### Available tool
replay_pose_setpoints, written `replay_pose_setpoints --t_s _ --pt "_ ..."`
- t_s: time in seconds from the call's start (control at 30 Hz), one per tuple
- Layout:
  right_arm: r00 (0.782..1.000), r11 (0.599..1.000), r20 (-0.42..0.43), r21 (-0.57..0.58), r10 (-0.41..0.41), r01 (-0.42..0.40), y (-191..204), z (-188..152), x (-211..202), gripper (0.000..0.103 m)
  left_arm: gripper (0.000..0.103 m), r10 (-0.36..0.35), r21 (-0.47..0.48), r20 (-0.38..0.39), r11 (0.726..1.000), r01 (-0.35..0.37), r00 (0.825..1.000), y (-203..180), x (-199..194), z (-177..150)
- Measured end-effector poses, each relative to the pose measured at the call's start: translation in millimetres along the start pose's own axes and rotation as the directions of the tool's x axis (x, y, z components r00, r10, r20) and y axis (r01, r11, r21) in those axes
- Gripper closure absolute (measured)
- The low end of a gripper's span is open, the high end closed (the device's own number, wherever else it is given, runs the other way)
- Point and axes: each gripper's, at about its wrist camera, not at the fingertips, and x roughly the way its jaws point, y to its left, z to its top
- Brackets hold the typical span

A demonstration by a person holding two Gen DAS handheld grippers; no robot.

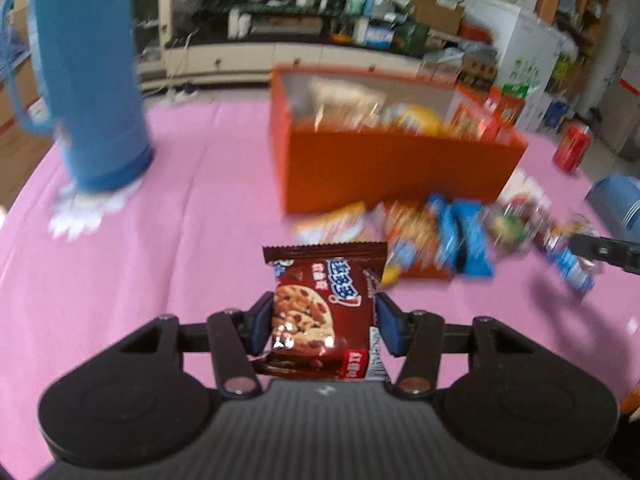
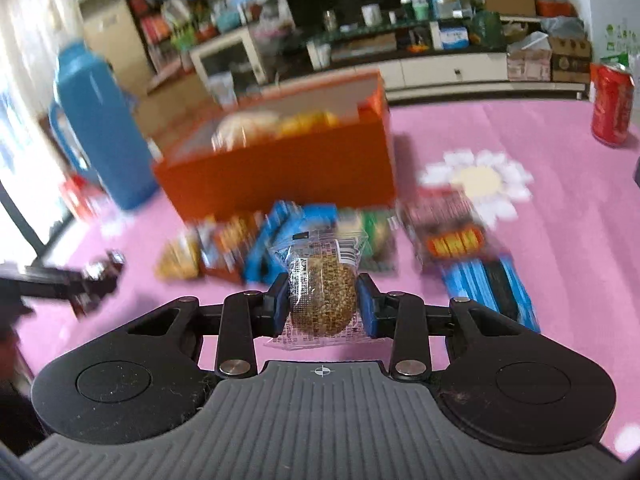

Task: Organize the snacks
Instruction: 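Drop both snacks into the orange box and open both tools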

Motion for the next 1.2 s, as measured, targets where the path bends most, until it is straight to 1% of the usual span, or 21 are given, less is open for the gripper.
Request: replay_pose_setpoints --t_s 0.13,0.2,0.3,0.37,0.43,0.47,0.6,0.63,0.67,0.7,0.73,0.77,0.8,0.9,0.93,1.0,1.03,1.1,1.13,1.17,1.2 --pt "0.996 1.000 0.093 -0.006 -0.006 0.006 8.0 57.0 18.2 0.088 0.049 -0.021 -0.012 0.089 1.000 0.023 0.996 -20.2 21.1 70.6" --pt "0.990 0.999 0.141 -0.021 -0.030 0.033 11.8 90.3 38.2 0.088 0.049 -0.028 -0.022 0.108 0.999 0.031 0.994 -28.2 41.4 102.5" --pt "0.982 0.997 0.179 -0.037 -0.058 0.066 13.5 121.1 77.6 0.088 0.049 -0.030 -0.045 0.100 0.998 0.034 0.995 -35.3 79.7 138.8" --pt "0.985 0.997 0.157 -0.014 -0.073 0.076 10.7 133.3 106.3 0.089 0.049 -0.015 -0.056 0.083 0.998 0.019 0.996 -40.1 106.7 156.4" --pt "0.987 0.997 0.150 0.045 -0.062 0.056 5.2 142.2 134.5 0.089 0.049 0.002 -0.046 0.064 0.999 0.001 0.998 -44.6 128.8 166.9" --pt "0.988 0.997 0.141 0.049 -0.059 0.053 4.7 144.9 147.6 0.089 0.049 0.010 -0.037 0.058 0.999 -0.008 0.998 -45.4 136.7 169.7" --pt "0.990 0.995 0.103 0.004 -0.098 0.098 10.8 147.1 193.3 0.088 0.049 0.050 0.017 0.061 0.999 -0.051 0.997 -49.7 160.4 170.4" --pt "0.992 0.995 0.080 -0.012 -0.102 0.104 13.6 145.0 201.1 0.087 0.048 0.058 0.026 0.061 0.998 -0.060 0.996 -49.7 163.7 169.0" --pt "0.991 0.992 0.061 -0.040 -0.118 0.121 17.9 143.9 208.6 0.083 0.044 0.071 0.036 0.068 0.997 -0.073 0.995 -50.7 165.6 168.3" --pt "0.989 0.988 0.057 -0.066 -0.135 0.139 21.8 142.9 212.9 0.082 0.041 0.085 0.042 0.072 0.995 -0.088 0.994 -50.2 166.5 167.9" --pt "0.987 0.985 0.061 -0.083 -0.149 0.153 24.1 142.0 214.7 0.082 0.033 0.099 0.044 0.077 0.994 -0.102 0.992 -49.4 166.2 168.3" --pt "0.987 0.984 0.061 -0.081 -0.152 0.157 24.8 143.0 216.1 0.081 0.028 0.105 0.037 0.081 0.993 -0.108 0.991 -46.4 165.7 168.7" --pt "0.989 0.987 0.054 -0.069 -0.141 0.144 23.2 144.8 216.2 0.080 0.028 0.103 0.021 0.085 0.994 -0.105 0.991 -42.4 162.5 168.9" --pt "0.994 0.995 0.057 -0.019 -0.097 0.099 20.9 150.4 205.4 0.064 0.028 0.080 -0.035 0.111 0.996 -0.077 0.991 -31.3 139.8 163.3" --pt "0.994 0.996 0.069 -0.016 -0.083 0.084 21.7 149.7 197.2 0.055 0.028 0.078 -0.052 0.128 0.996 -0.072 0.989 -28.1 126.7 158.8" --pt "0.990 0.996 0.120 -0.030 -0.081 0.085 29.3 151.6 174.7 0.028 0.027 0.066 -0.075 0.153 0.996 -0.055 0.986 -22.3 100.0 145.8" --pt "0.985 0.995 0.154 -0.046 -0.081 0.089 33.3 150.7 159.1 0.024 0.025 0.057 -0.080 0.166 0.996 -0.045 0.985 -20.7 85.8 136.5" --pt "0.974 0.991 0.208 -0.078 -0.087 0.105 40.0 148.2 129.9 0.023 0.022 0.060 -0.086 0.165 0.995 -0.046 0.985 -18.3 63.3 114.3" --pt "0.968 0.989 0.229 -0.088 -0.100 0.122 41.5 144.5 114.1 0.021 0.018 0.064 -0.091 0.154 0.995 -0.050 0.986 -17.3 52.9 100.3" --pt "0.964 0.986 0.243 -0.092 -0.112 0.137 41.0 137.6 98.0 0.018 0.009 0.060 -0.093 0.145 0.995 -0.047 0.988 -16.5 45.1 87.0" --pt "0.962 0.985 0.249 -0.094 -0.115 0.143 37.9 128.4 82.8 0.015 0.005 0.054 -0.095 0.139 0.995 -0.041 0.989 -16.5 37.8 71.7"
